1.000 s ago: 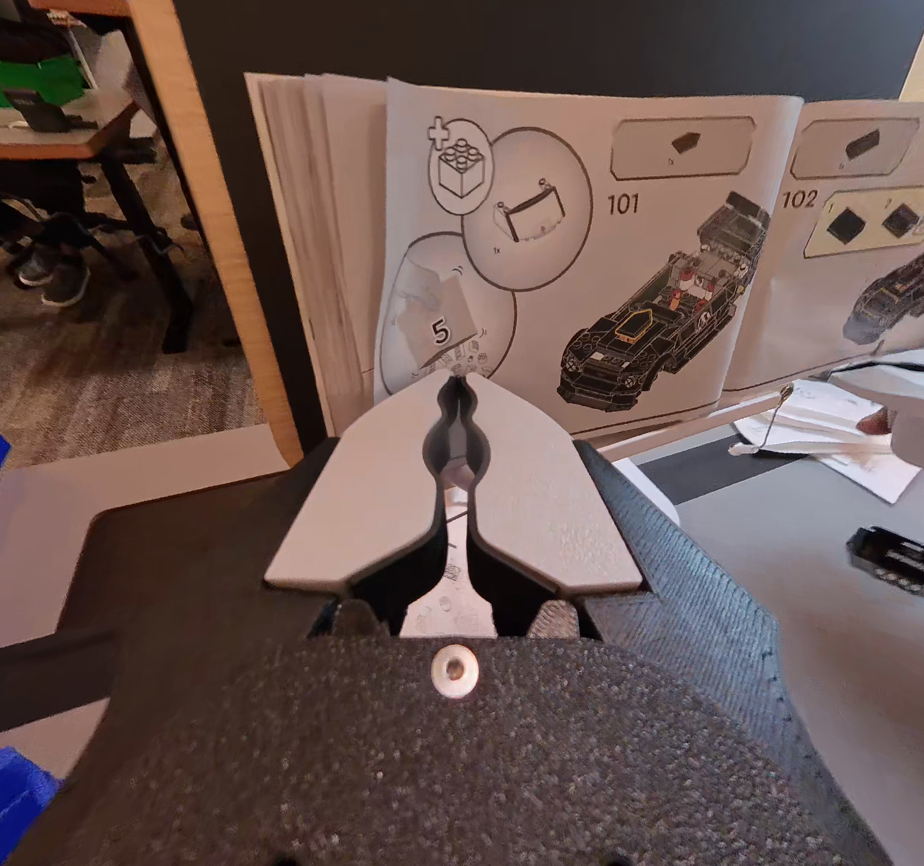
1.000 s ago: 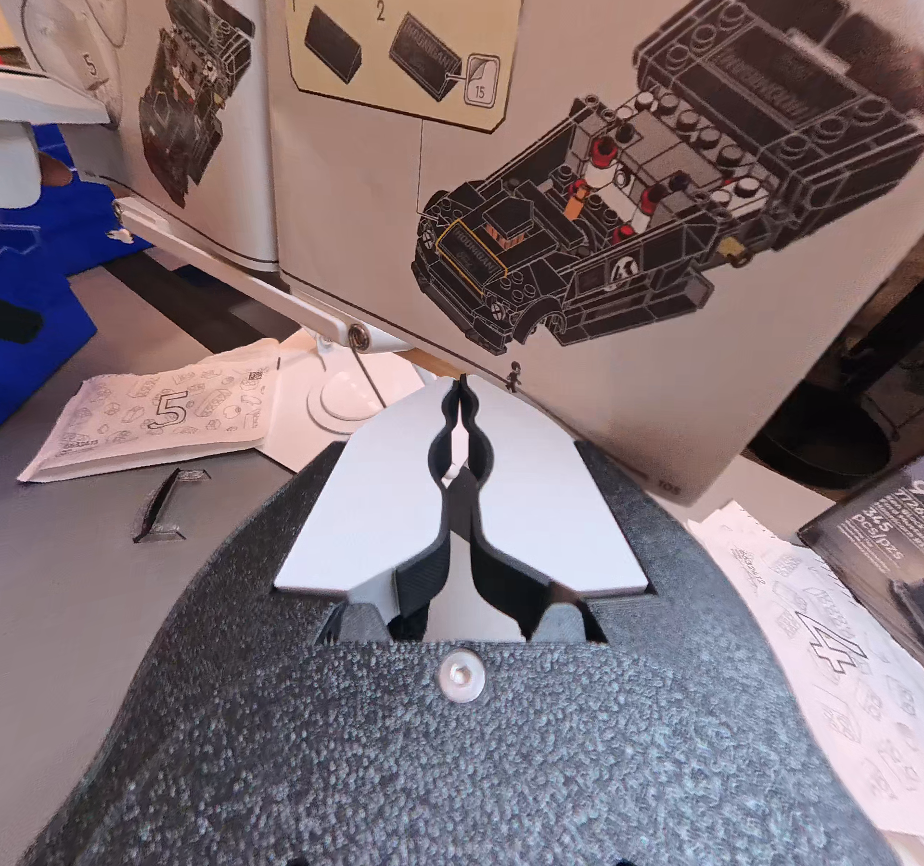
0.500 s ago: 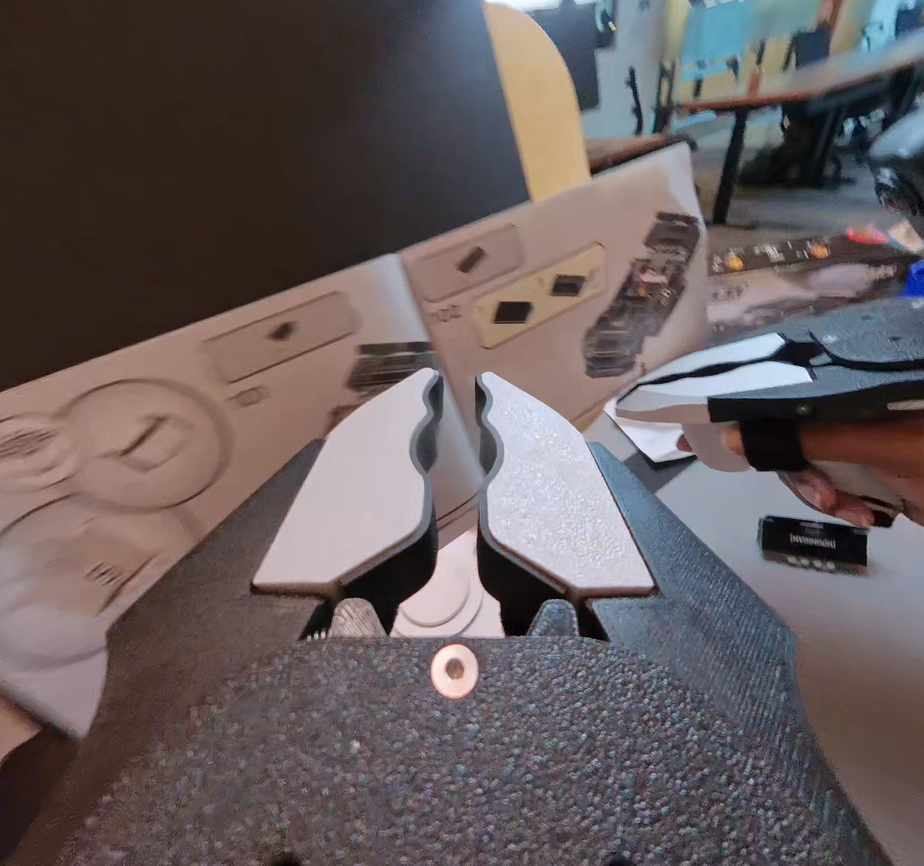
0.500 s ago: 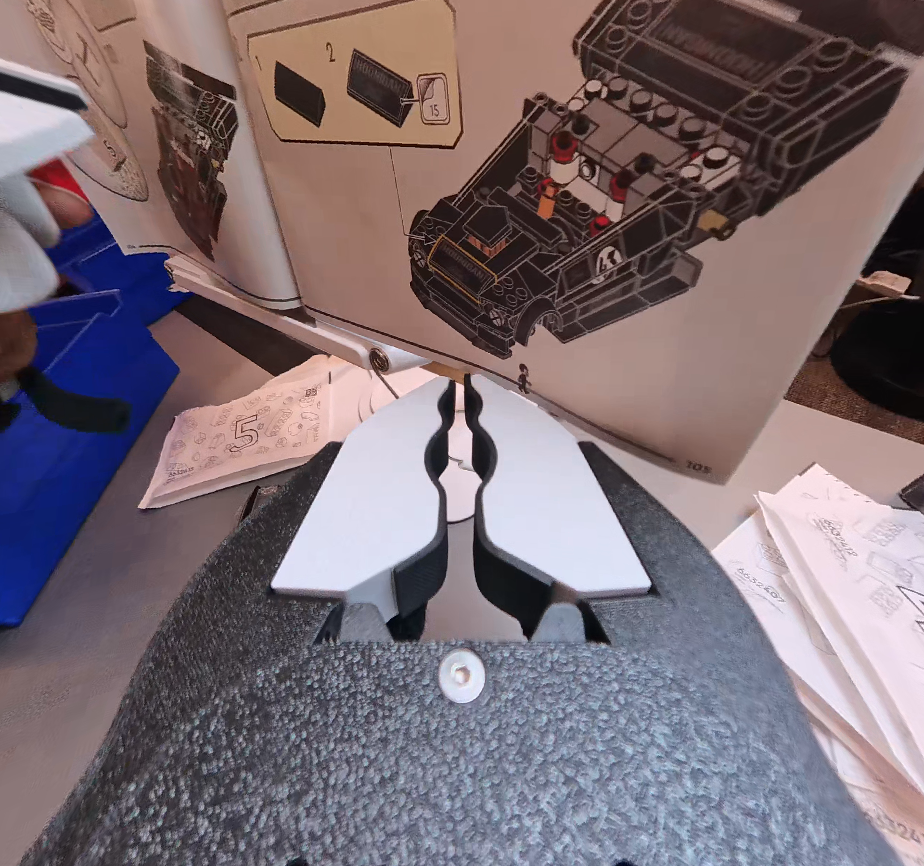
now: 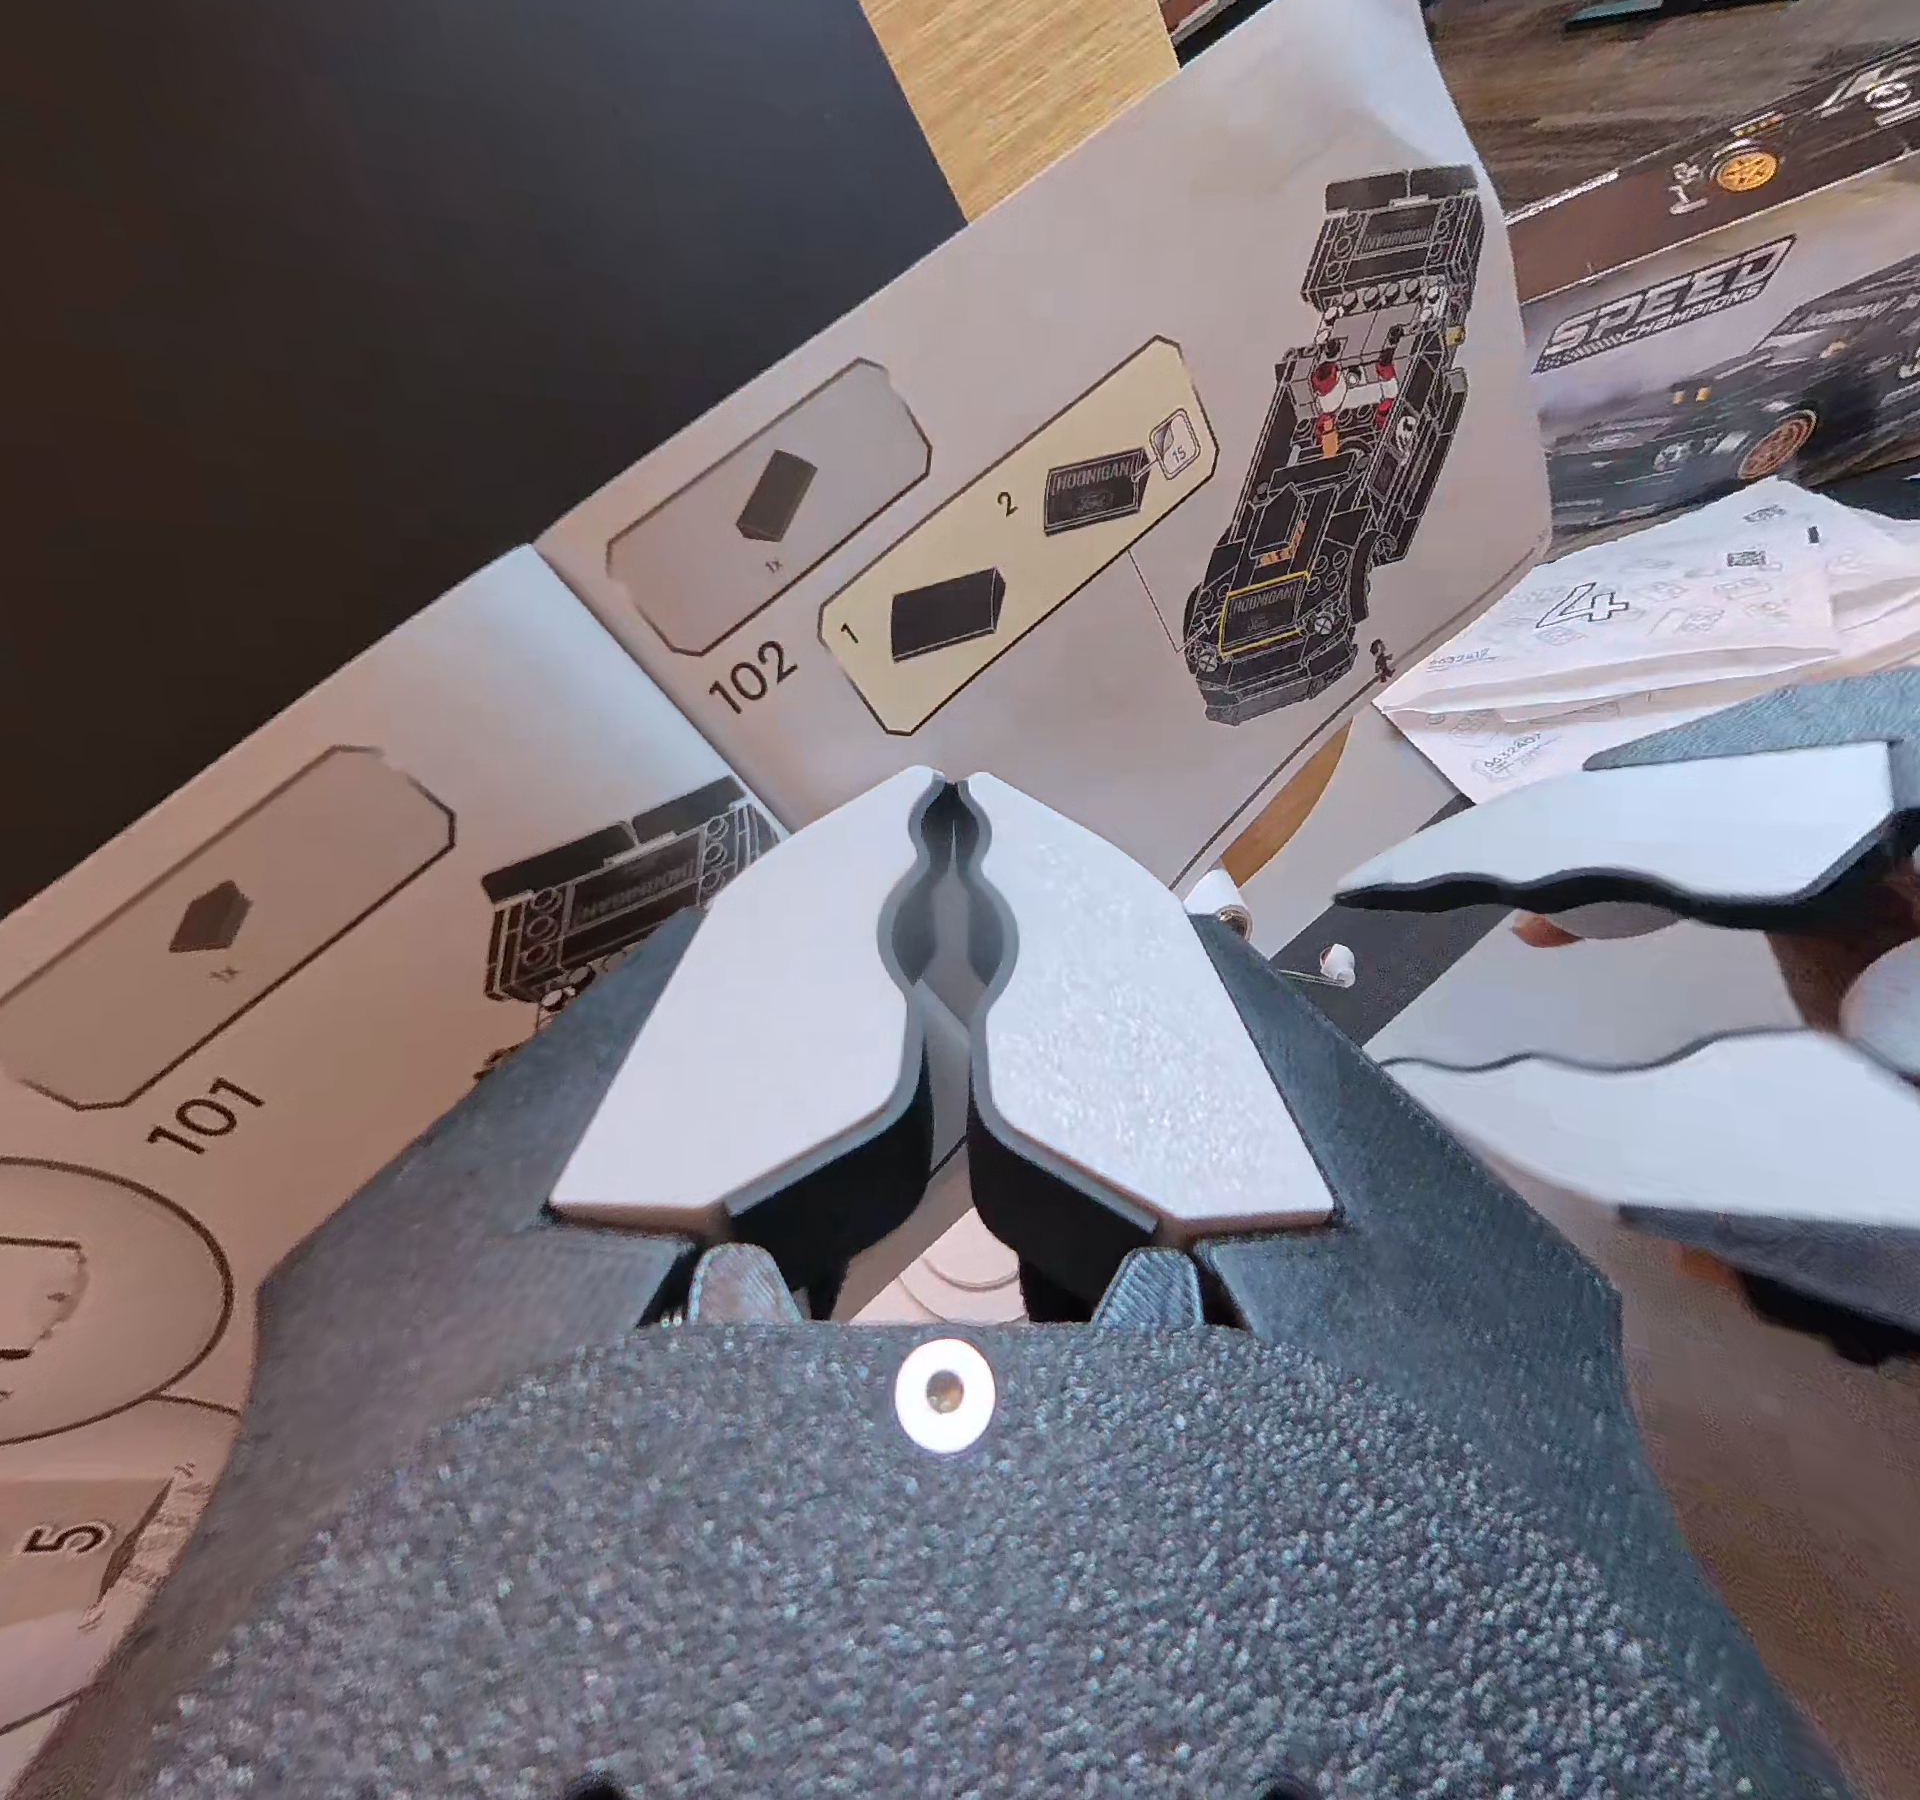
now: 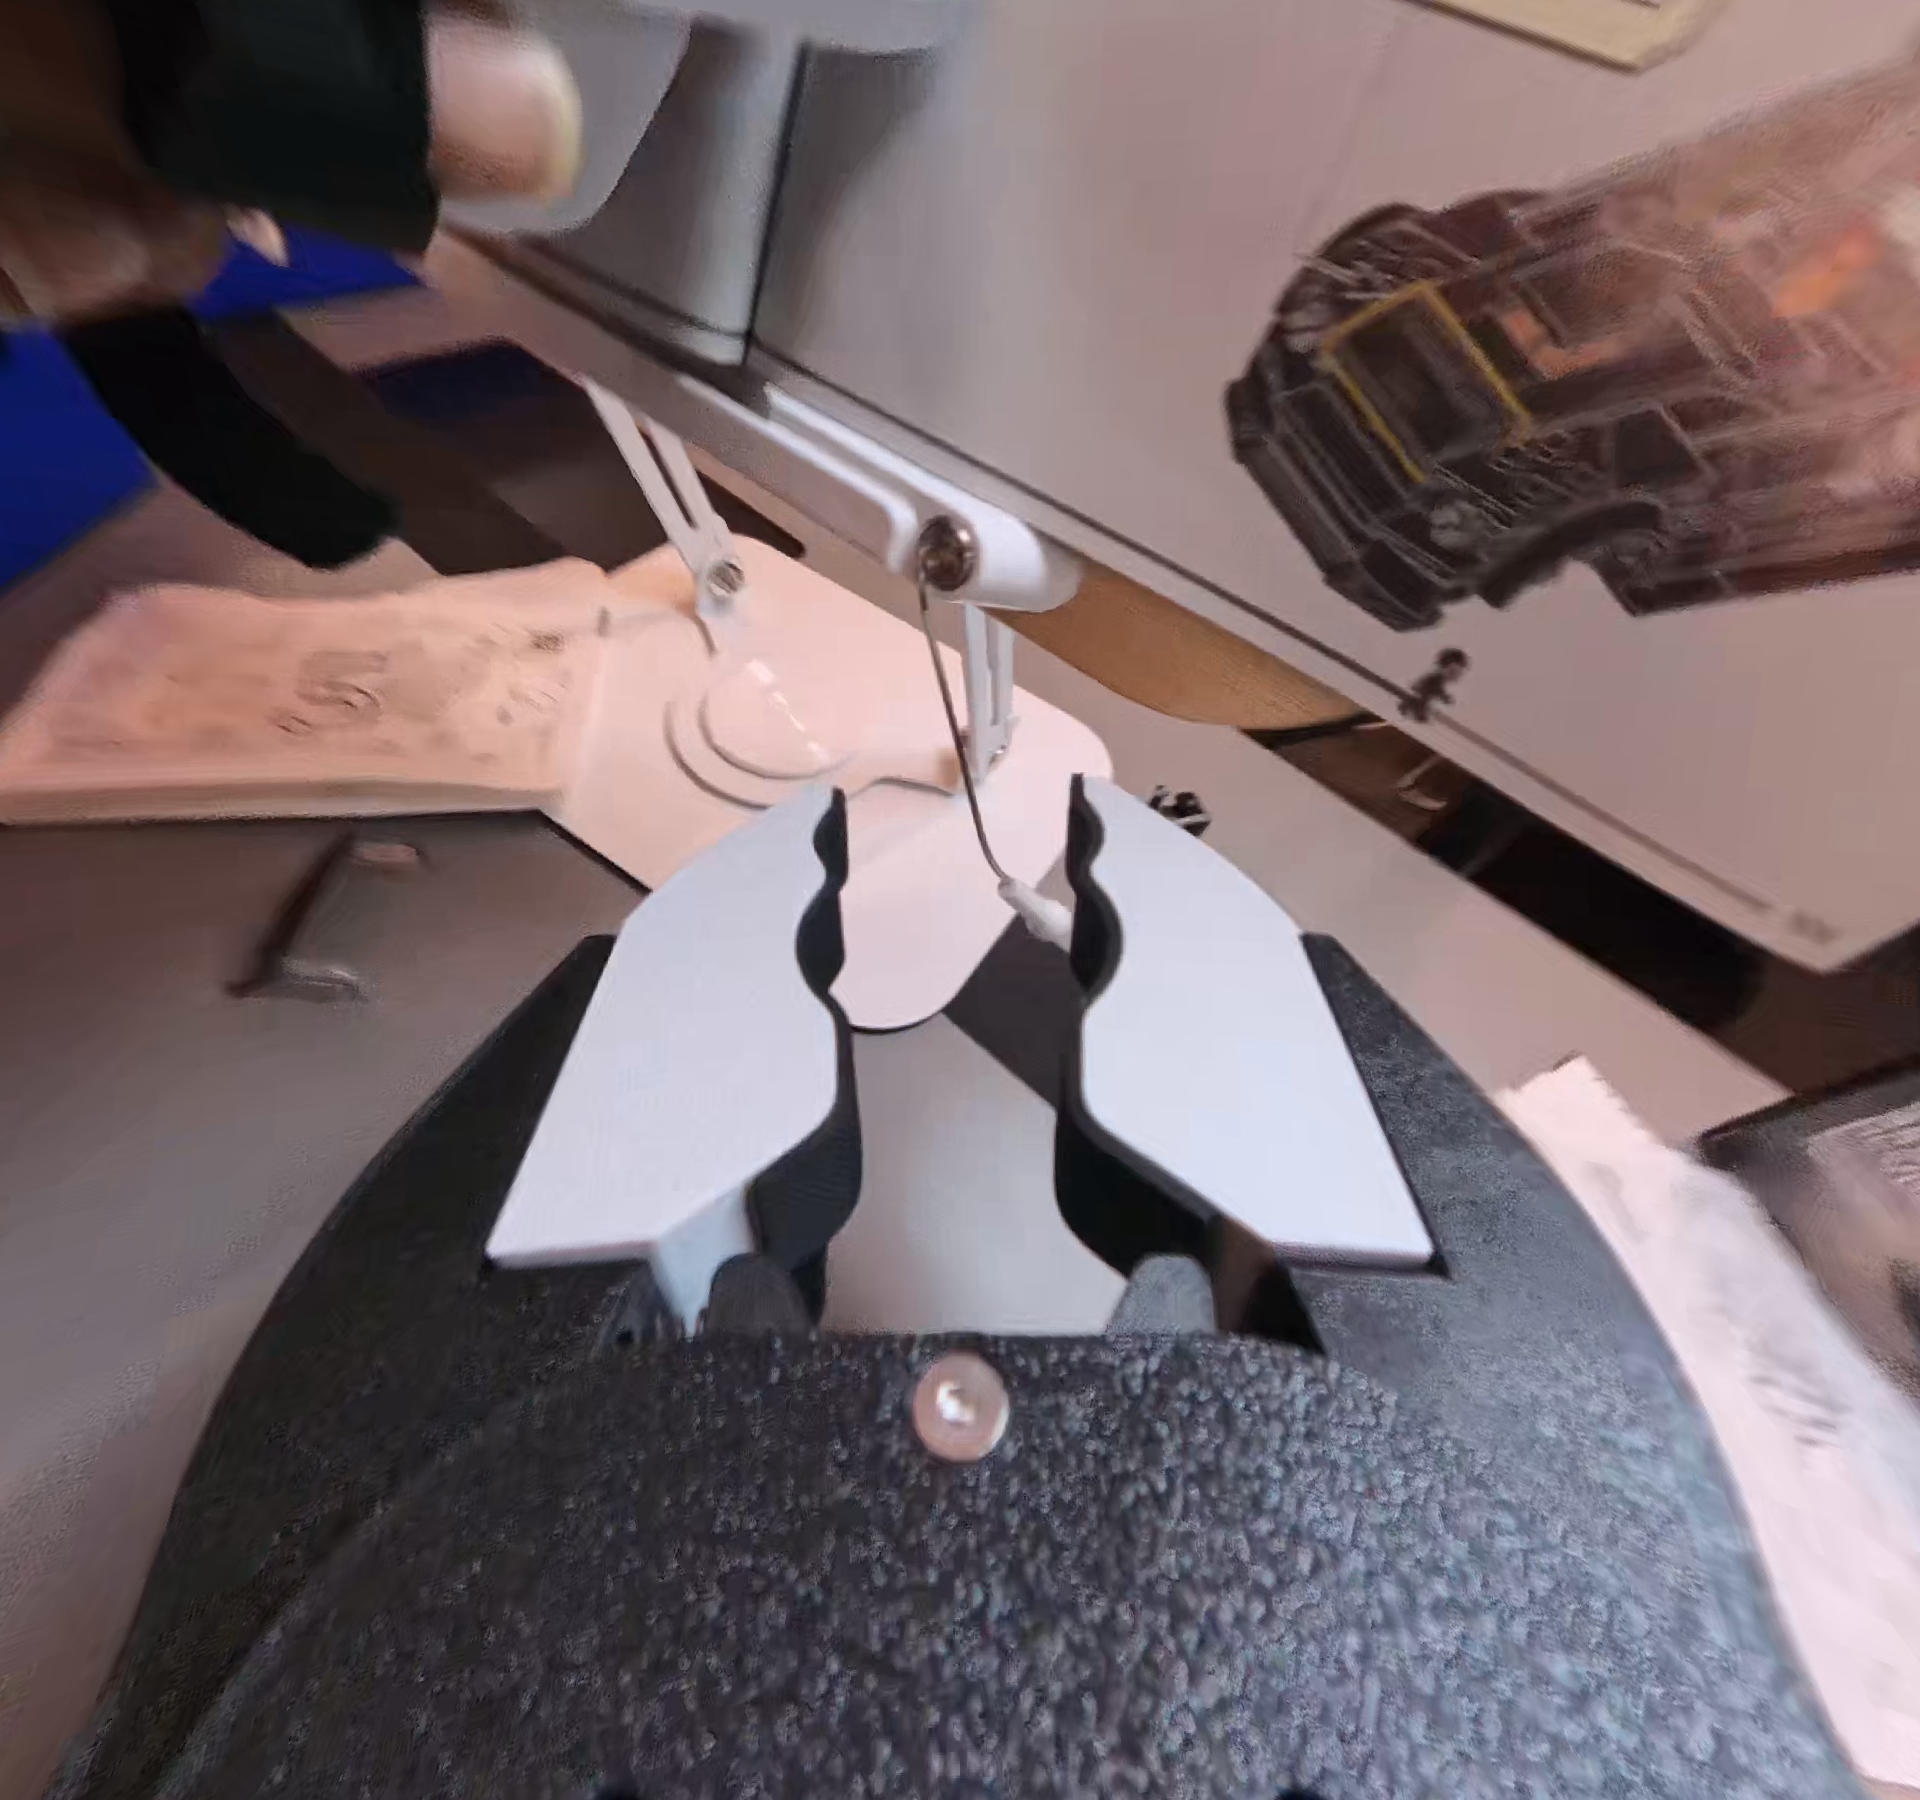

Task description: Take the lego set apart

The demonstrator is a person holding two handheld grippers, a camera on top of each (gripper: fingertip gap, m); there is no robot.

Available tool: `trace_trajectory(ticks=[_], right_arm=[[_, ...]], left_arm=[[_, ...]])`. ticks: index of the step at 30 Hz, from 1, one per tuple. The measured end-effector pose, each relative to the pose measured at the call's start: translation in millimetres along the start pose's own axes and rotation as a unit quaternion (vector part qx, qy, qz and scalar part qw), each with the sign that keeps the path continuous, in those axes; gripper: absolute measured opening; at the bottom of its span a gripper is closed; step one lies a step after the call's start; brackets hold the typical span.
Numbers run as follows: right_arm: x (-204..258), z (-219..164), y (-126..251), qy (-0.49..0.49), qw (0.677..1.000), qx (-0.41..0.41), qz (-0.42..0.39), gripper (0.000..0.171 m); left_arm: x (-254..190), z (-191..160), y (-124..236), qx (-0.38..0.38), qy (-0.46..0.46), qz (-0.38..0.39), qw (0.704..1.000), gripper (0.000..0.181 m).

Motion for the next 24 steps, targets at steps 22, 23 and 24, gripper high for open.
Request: trace_trajectory(ticks=[22, 23, 24], right_arm=[[20, 55, -14, 0.728, 0.661, 0.159, -0.083, 0.004], [20, 56, -17, 0.755, 0.634, 0.150, -0.071, 0.004], [20, 57, -19, 0.781, 0.607, 0.136, -0.056, 0.003]], left_arm=[[6, -2, -2, -0.003, 0.028, -0.012, 1.000, 0.000], [6, -2, -2, -0.004, 0.033, -0.015, 0.999, 0.001], [7, -2, -1, -0.004, 0.038, -0.019, 0.999, 0.000]])
Point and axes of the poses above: each gripper's, where its closed fingertips meet, y back along the fingers, z out of its top, x = y × z across the jaws, the point moved 9 cm from there along y, back along the fingers, and after that the axes turned 11 degrees about -x, right-handed, at the moved point
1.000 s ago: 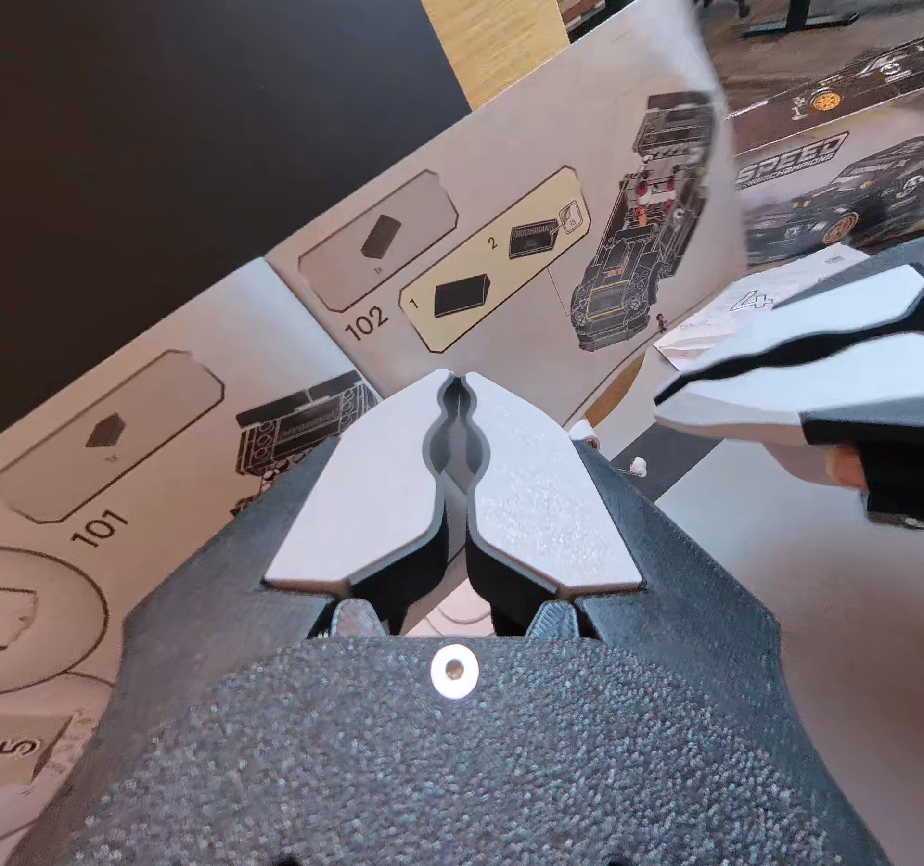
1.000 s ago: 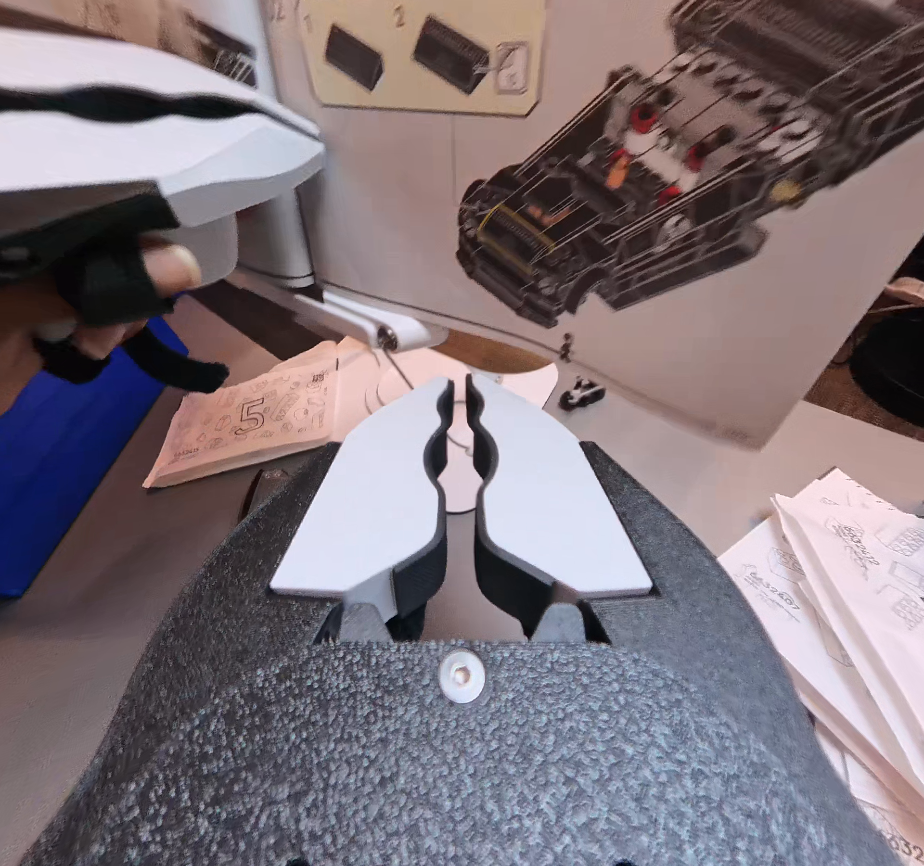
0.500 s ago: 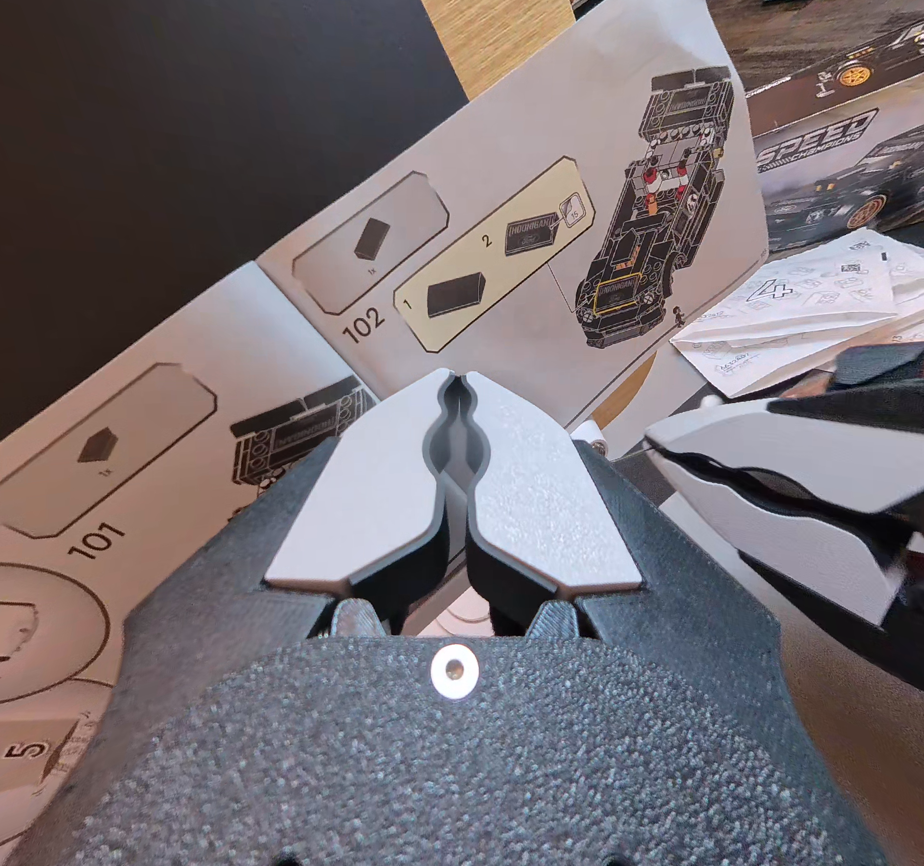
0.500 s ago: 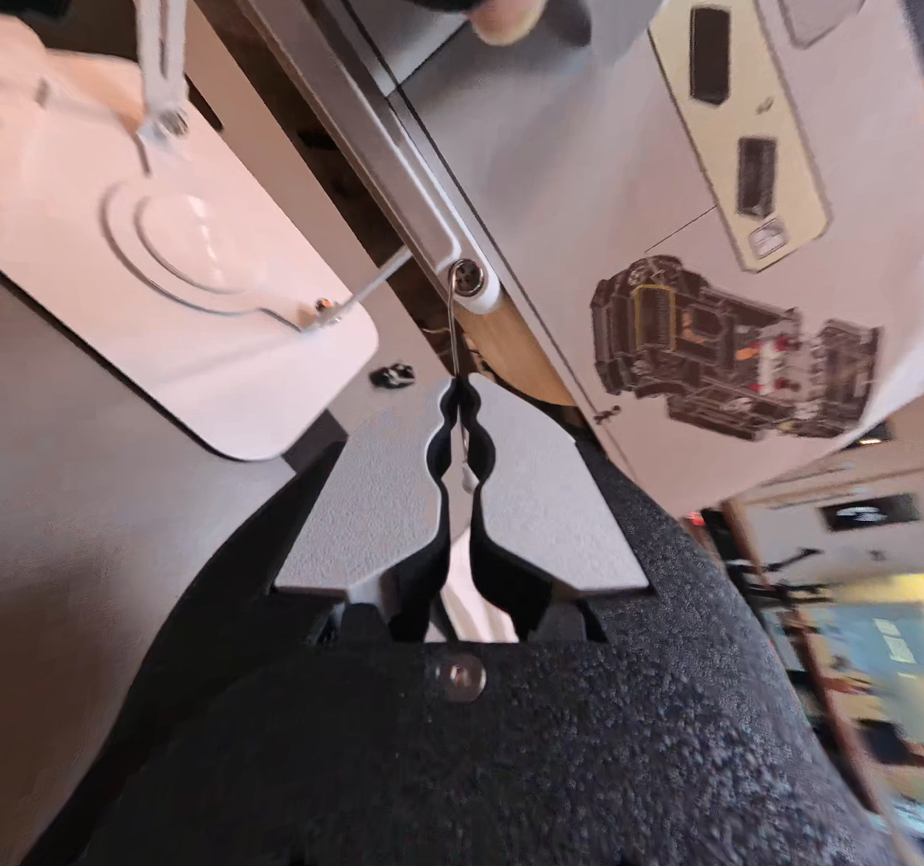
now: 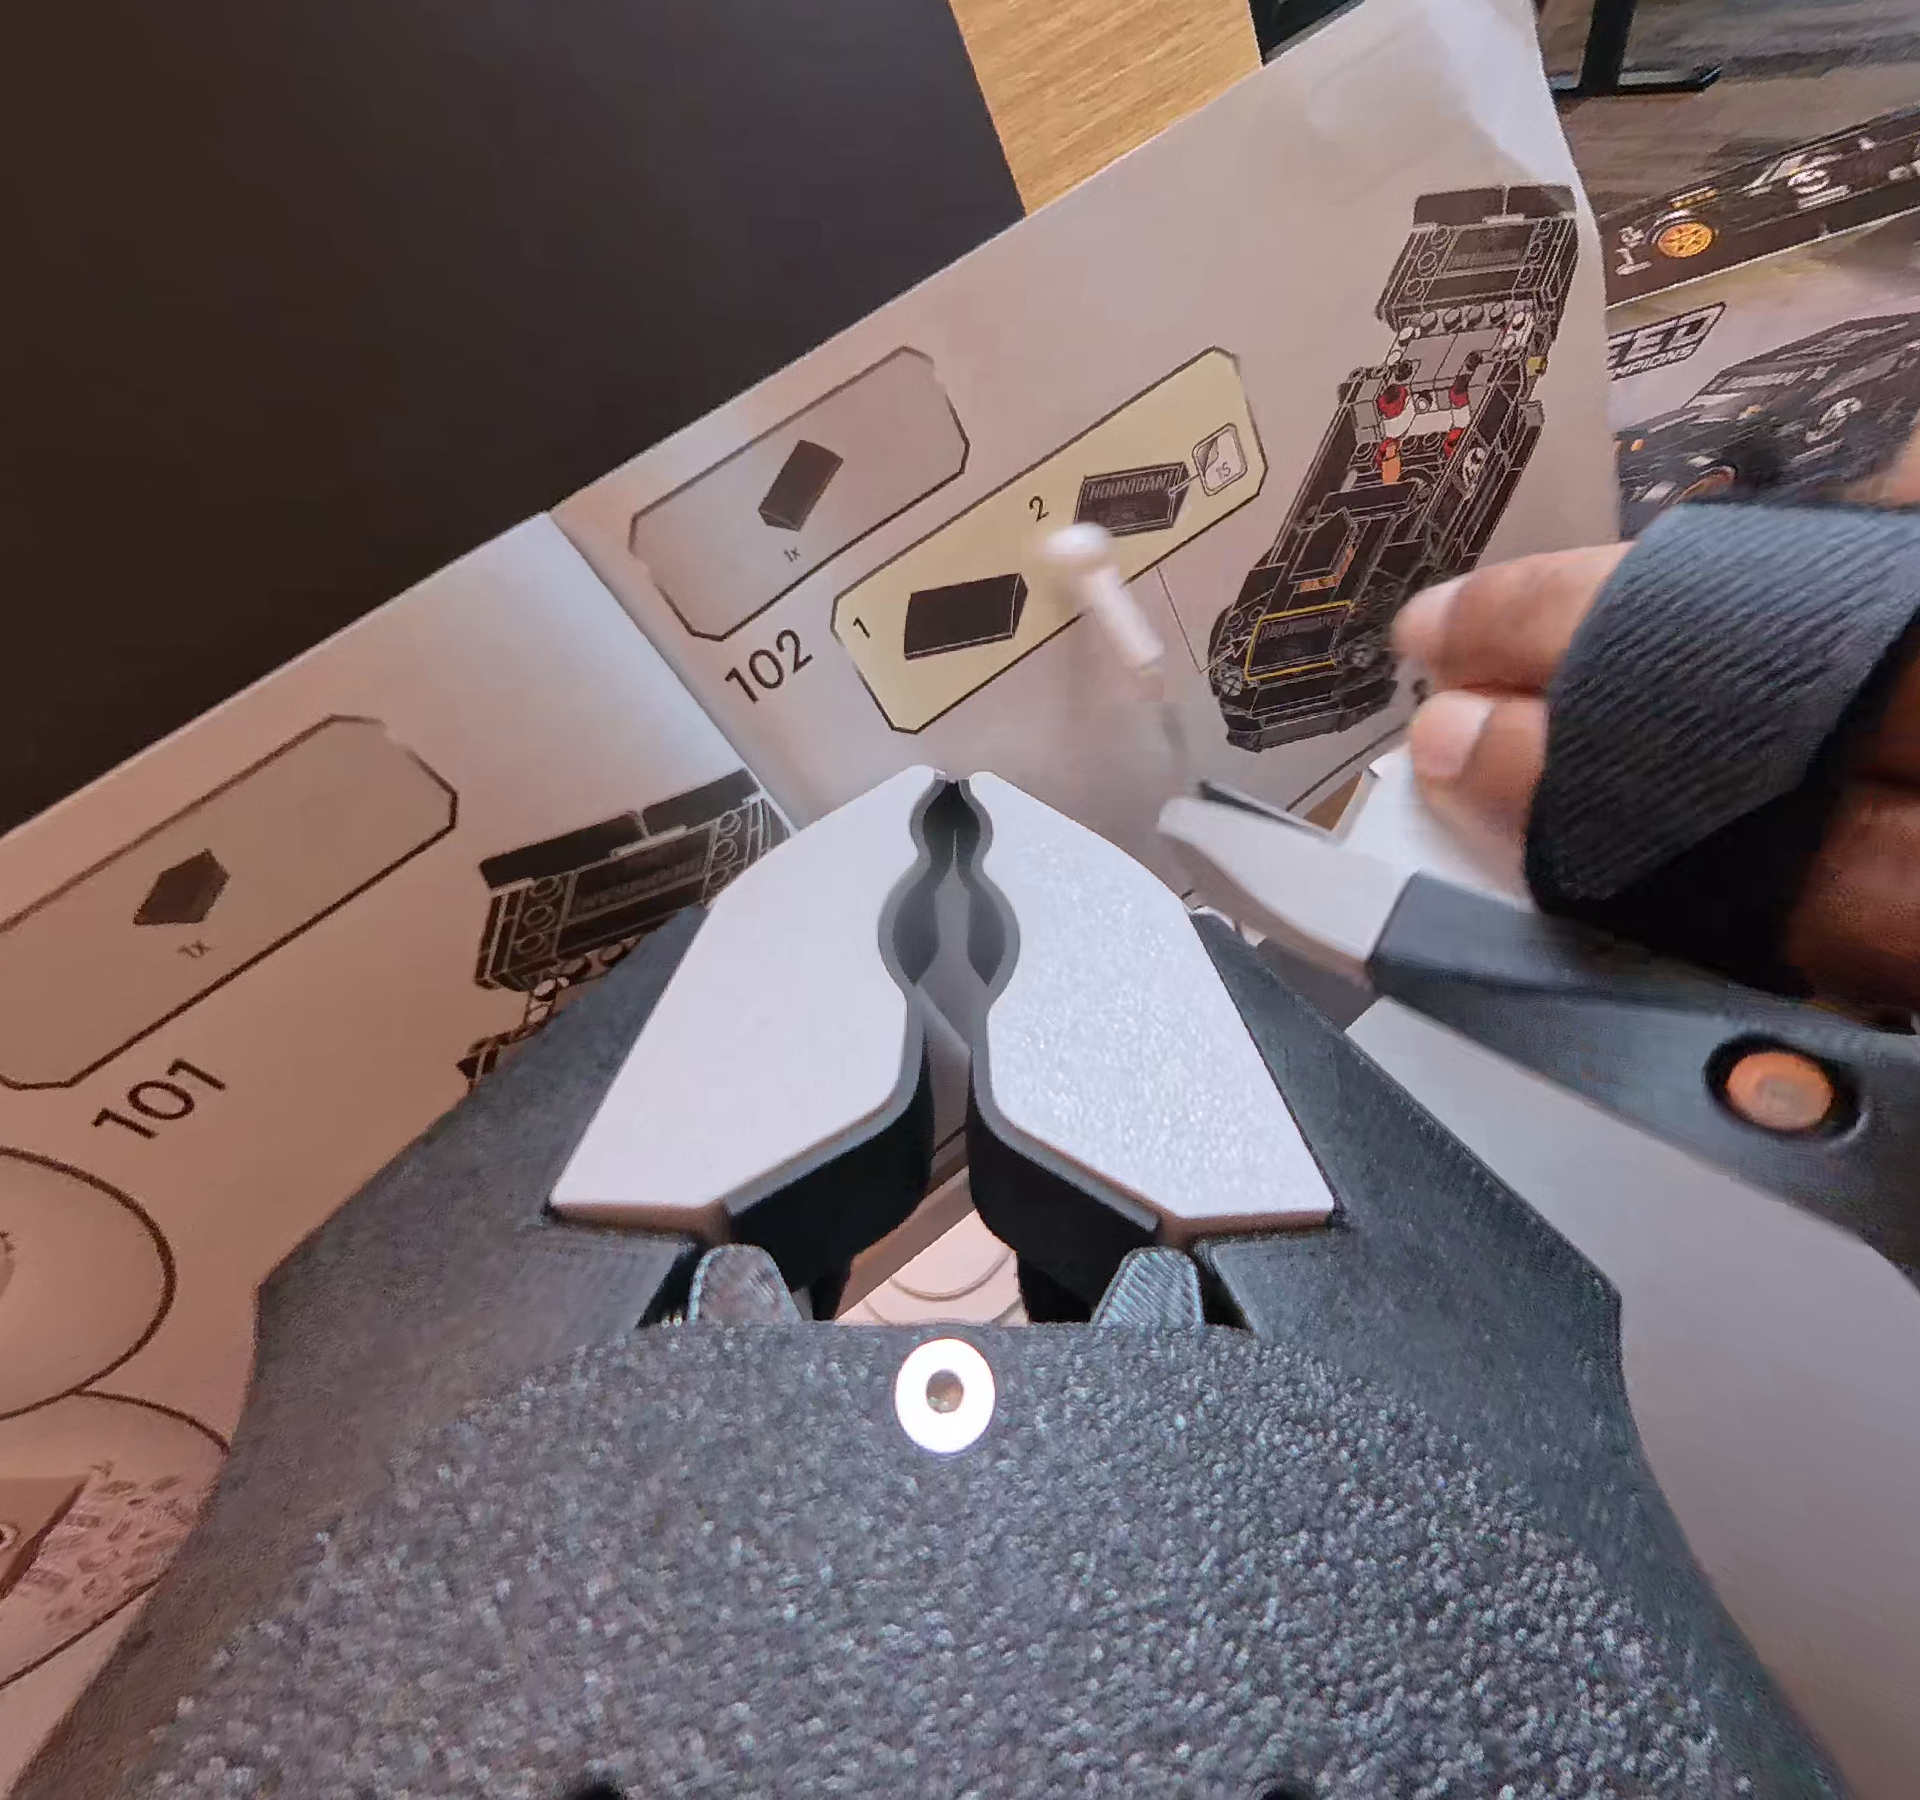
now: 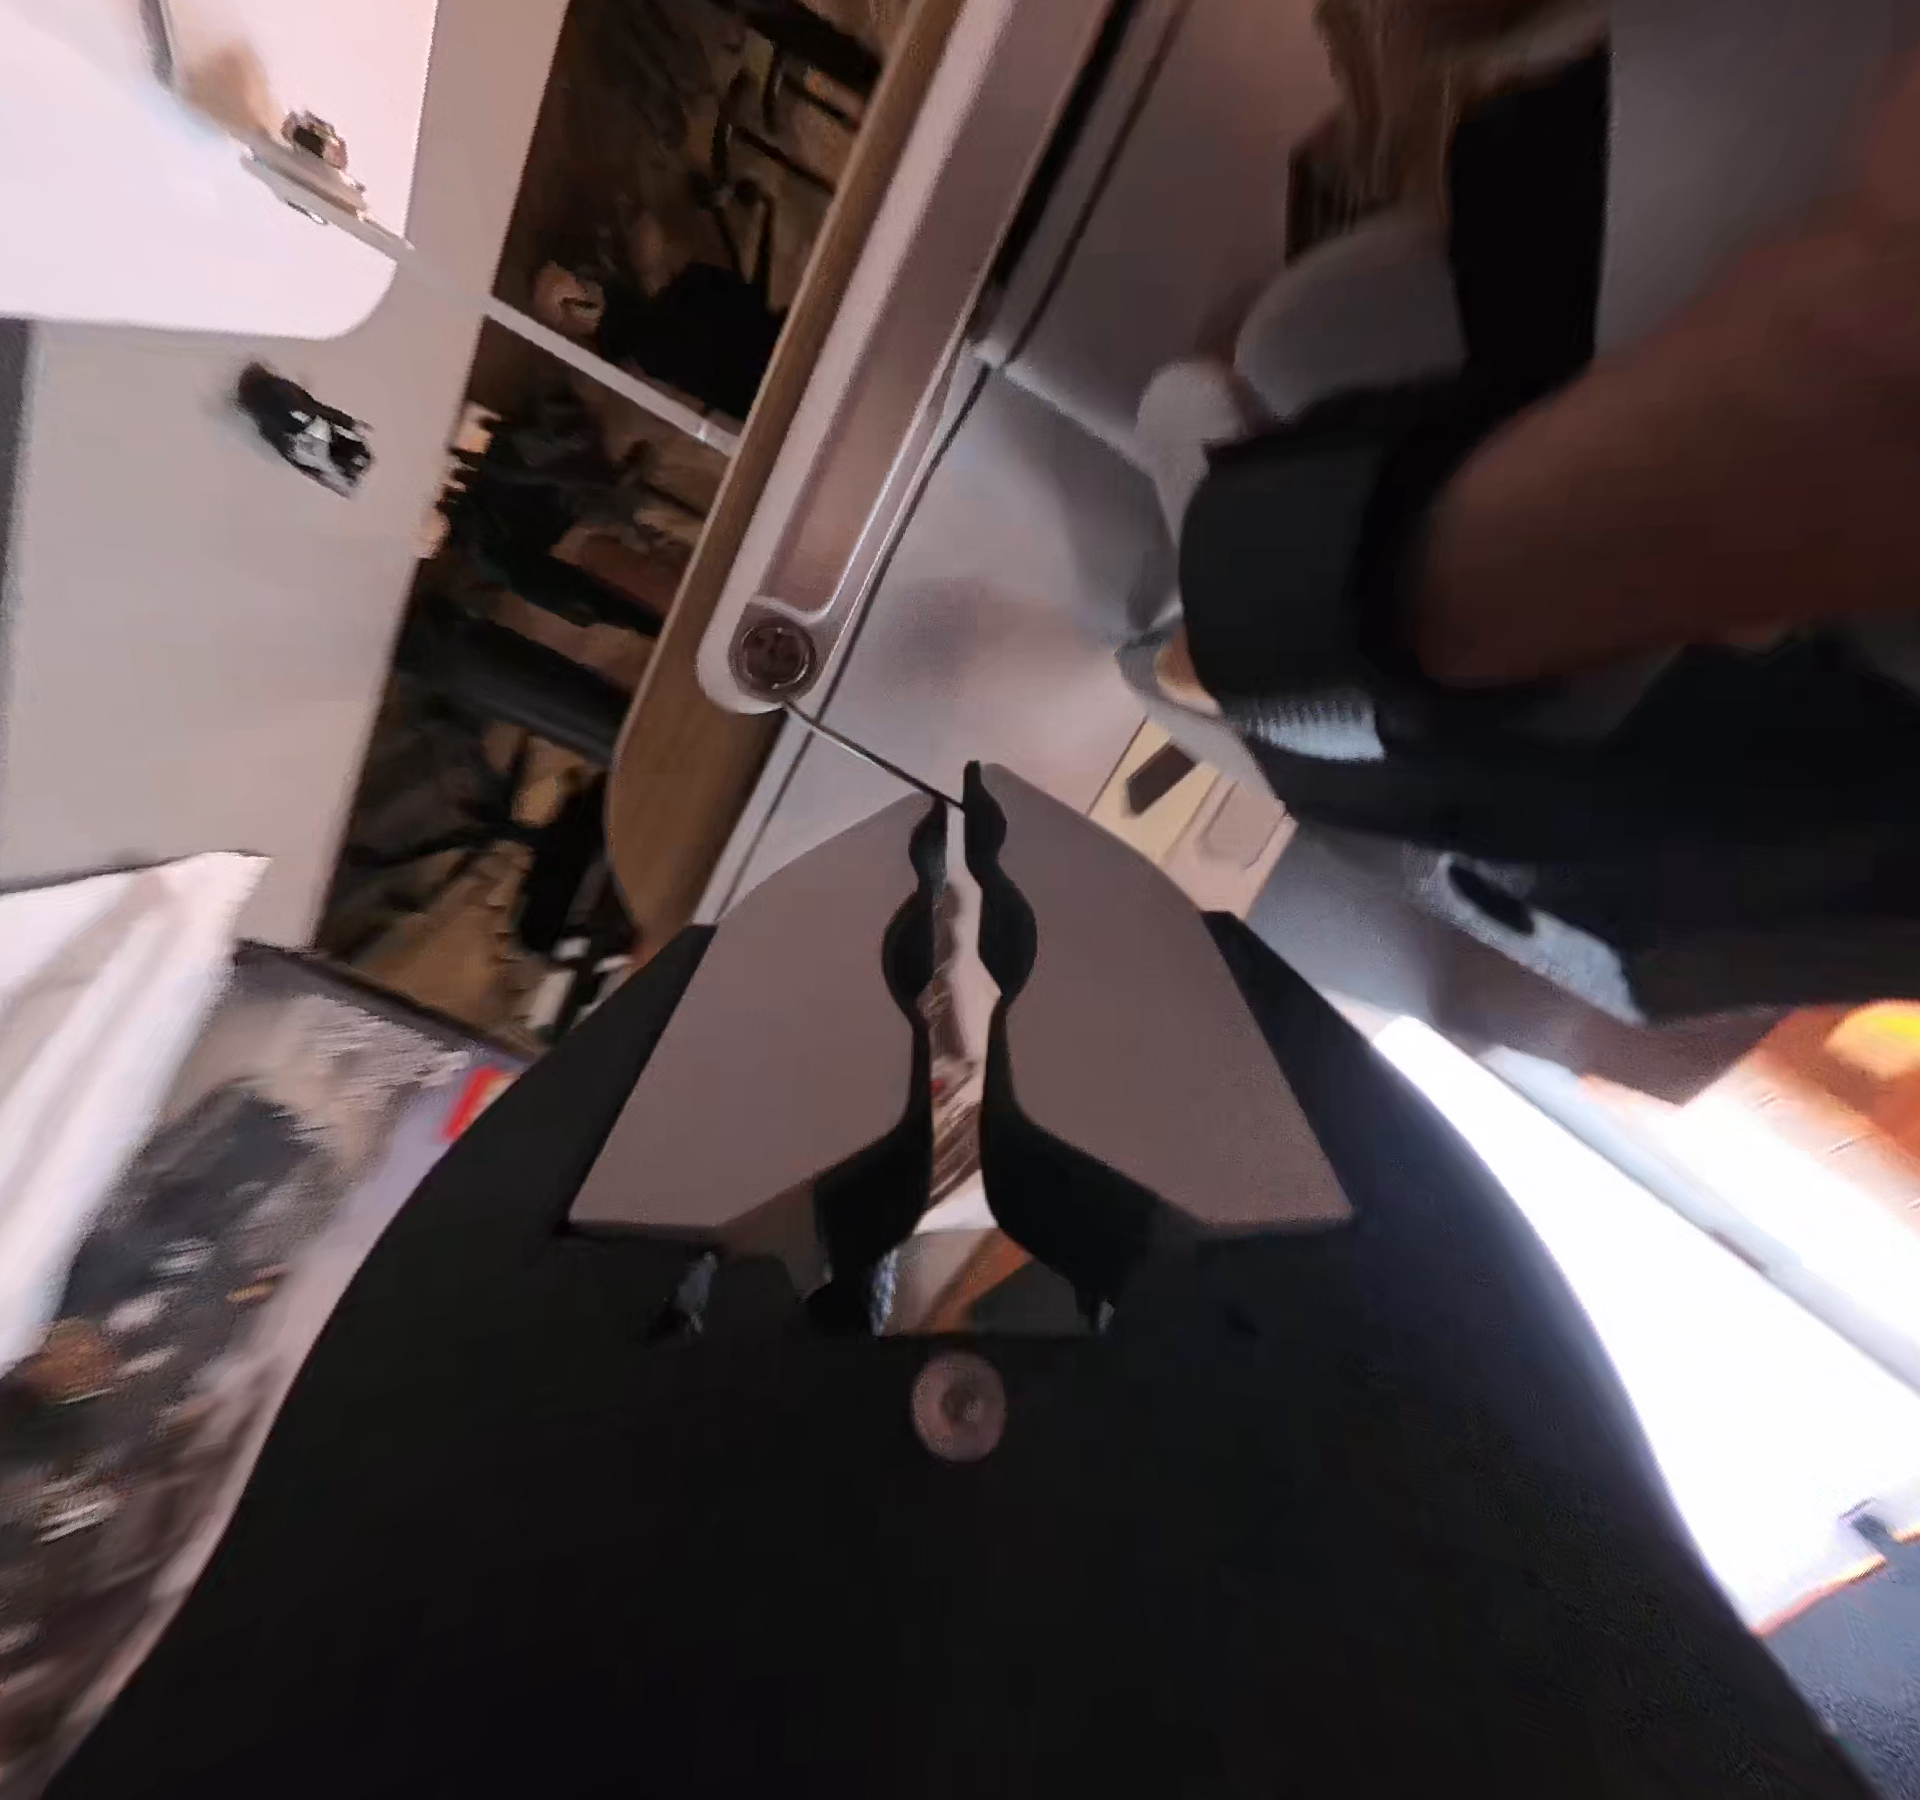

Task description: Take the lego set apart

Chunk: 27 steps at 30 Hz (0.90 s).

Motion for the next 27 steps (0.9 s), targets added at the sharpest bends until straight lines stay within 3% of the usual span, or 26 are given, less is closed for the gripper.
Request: trace_trajectory(ticks=[4, 14, 18, 24, 27], right_arm=[[-3, 4, -3, 0.047, 0.997, -0.050, -0.025, 0.000], [5, -4, -1, 0.057, 0.989, -0.120, -0.064, 0.000], [10, -2, -1, 0.064, 0.986, -0.135, -0.076, 0.001], [6, -5, 9, -0.096, 0.988, -0.092, -0.079, 0.000], [5, -9, 26, -0.207, 0.972, -0.072, -0.080, 0.007]], left_arm=[[2, 0, 1, -0.008, 0.026, -0.009, 1.000, 0.000], [15, -5, 17, -0.057, 0.103, -0.064, 0.991, 0.000], [23, -10, 33, -0.050, 0.104, -0.051, 0.992, 0.000], [34, -17, 51, -0.035, 0.087, -0.045, 0.995, 0.005], [36, -14, 60, -0.033, 0.080, -0.049, 0.995, 0.010]])
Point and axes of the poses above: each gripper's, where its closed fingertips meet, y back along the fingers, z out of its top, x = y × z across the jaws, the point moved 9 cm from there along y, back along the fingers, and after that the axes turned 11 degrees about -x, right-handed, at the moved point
